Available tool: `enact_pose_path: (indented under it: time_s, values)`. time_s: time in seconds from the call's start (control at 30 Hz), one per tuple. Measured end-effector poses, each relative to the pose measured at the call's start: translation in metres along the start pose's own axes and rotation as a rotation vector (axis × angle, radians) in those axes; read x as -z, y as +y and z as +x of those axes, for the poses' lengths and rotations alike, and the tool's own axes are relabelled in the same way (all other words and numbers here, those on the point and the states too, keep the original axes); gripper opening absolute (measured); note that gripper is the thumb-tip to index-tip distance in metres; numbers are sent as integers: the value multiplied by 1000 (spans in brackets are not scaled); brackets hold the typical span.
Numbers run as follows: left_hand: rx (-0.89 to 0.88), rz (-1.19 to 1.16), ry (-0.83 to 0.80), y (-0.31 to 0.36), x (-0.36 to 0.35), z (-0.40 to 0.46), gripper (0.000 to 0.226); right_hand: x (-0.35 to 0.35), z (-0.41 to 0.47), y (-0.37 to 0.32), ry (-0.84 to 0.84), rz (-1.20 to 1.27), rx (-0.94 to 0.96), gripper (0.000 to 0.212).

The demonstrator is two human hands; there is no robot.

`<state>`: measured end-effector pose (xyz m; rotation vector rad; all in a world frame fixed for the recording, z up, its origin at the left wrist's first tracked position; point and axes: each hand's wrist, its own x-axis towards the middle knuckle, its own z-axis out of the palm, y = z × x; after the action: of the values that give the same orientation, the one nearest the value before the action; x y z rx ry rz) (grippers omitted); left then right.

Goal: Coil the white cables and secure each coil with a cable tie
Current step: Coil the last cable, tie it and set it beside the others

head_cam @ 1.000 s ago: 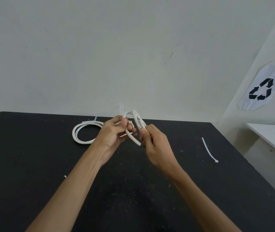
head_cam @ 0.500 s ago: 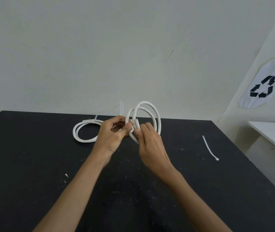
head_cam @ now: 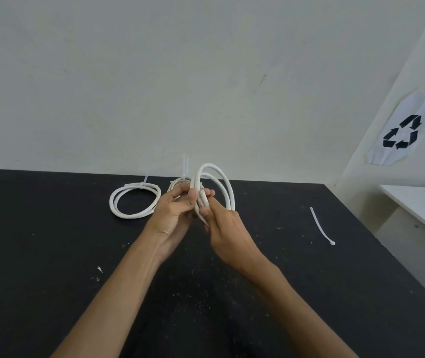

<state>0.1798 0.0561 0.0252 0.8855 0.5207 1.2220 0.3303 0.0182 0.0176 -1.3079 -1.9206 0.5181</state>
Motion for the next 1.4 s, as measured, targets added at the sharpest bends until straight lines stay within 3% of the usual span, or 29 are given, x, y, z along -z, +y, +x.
enact_pose_path:
  time_s: [0.17,0.27,0.37,0.5,0.63,0.8,0.93,1.13,1.4]
  values:
    - [90,-51,-29,0,7,-5,30,10,-4,0,-214,-26,59,3]
    - [174,-140,-9,7,5,-5,29,12,-4,3,-201,-106,63,10]
    - [300,-186,61,18,4,3,43,9,-5,12,-196,-277,118,11]
    - [491,-35,243,28,-2,20,61,3,-14,23,-199,-571,333,10]
    - [602,3,261,28,5,29,54,5,-21,34,-198,-665,441,11]
    - [546,-164,276,12,2,33,43,5,-18,47,-99,-737,497,18]
    - [341,-60,409,-7,-9,34,50,-1,-16,54,-49,-818,508,23]
    - [215,-41,605,-27,-10,33,50,-12,-21,57,-22,-820,448,22]
    - [439,153,300,-2,4,32,47,-8,-25,71,-65,-738,541,11]
